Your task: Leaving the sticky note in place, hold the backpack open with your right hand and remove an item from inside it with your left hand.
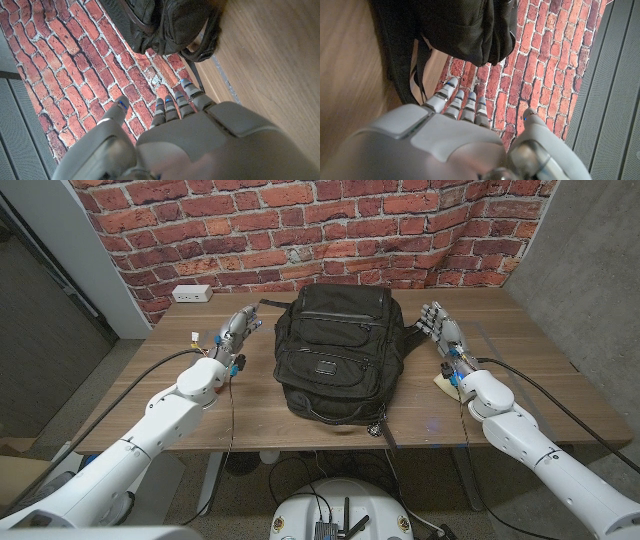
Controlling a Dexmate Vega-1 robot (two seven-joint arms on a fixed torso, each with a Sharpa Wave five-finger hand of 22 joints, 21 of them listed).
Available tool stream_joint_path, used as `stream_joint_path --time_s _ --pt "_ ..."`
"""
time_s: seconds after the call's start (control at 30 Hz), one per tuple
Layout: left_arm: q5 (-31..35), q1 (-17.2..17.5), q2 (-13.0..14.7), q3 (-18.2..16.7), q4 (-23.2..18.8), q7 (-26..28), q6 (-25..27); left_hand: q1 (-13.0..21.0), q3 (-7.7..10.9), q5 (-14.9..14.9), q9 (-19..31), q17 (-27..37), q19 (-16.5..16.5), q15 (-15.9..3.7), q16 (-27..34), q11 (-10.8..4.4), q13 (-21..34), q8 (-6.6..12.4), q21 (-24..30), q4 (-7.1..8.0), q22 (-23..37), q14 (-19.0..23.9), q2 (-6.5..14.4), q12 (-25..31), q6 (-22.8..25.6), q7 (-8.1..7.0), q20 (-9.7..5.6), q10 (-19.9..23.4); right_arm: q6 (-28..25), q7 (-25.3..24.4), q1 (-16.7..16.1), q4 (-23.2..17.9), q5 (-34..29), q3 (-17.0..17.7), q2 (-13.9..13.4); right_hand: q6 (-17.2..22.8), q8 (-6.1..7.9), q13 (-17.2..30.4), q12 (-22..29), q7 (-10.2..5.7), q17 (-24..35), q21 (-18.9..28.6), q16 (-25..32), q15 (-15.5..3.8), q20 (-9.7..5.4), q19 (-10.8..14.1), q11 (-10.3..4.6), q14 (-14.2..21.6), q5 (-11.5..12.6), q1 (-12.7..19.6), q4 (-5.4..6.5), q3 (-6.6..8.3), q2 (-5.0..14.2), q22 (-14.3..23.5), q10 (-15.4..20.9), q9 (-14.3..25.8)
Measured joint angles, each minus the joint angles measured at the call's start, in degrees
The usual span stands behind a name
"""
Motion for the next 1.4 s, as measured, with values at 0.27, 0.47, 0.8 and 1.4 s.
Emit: stream_joint_path --time_s 0.27,0.47,0.8,1.4 --pt "-0.3 -1.03 -0.11 0.13 2.01 -1.98 -1.38 0.0 0.24 0.0 0.0 0.0 0.31 -0.3 0.0 -0.22 0.0 0.0 0.0 -0.24 0.0 0.3 0.0 0.0 0.09 0.09 0.31 0.22 -0.67 -2.27 -2.56 -5.02 -2.29 0.31 -1.44 0.0 -0.24 0.0 0.0 0.0 -0.27 0.0 0.0 0.0 0.3 0.31 0.14 0.0 0.0 0.0 -0.27 -0.09 0.0 0.0 0.14 0.0" --pt "-0.6 -2.09 -0.35 0.45 3.94 -3.42 -2.17 0.0 0.25 0.0 0.0 0.0 0.63 -0.3 0.0 -0.1 0.0 0.0 0.0 -0.24 0.0 0.3 0.0 0.0 0.09 0.09 -0.01 0.51 -0.98 -4.14 -4.69 -8.64 -4.86 0.64 -2.73 0.0 -0.23 0.0 0.0 0.0 -0.27 0.0 0.0 0.0 0.2 0.83 -0.01 0.62 0.0 0.3 -0.51 -0.33 0.3 0.01 0.62 0.0" --pt "-0.72 -4.13 -1.07 1.33 7.04 -5.34 -3.16 0.0 0.32 0.0 0.0 0.01 0.63 -0.3 0.0 -0.1 0.01 0.0 0.0 -0.63 -0.01 0.3 0.0 0.0 0.09 0.09 -0.01 0.51 -0.3 -6.81 -7.47 -12.53 -9.87 1.22 -4.11 0.0 -0.23 0.0 0.0 0.0 -0.39 0.0 0.0 0.0 0.11 1.33 -0.01 0.62 0.0 0.31 -0.97 -0.33 0.28 0.01 0.61 0.0" --pt "-0.99 -6.74 -1.6 2.89 8.72 -6.34 -1.18 0.0 0.64 0.0 -0.01 0.15 0.62 -0.4 0.0 -0.1 0.14 0.0 0.0 -1.27 -0.01 0.84 0.0 0.0 0.38 -0.2 -0.01 0.5 -0.33 -11.76 -13.6 -19.34 -20.55 3.51 -6.78 -0.21 -0.22 0.0 -0.38 -0.21 -0.8 0.0 -0.35 -0.1 0.29 1.09 -0.83 0.08 0.0 1.28 -2.1 -0.08 0.67 0.01 -0.22 0.0"
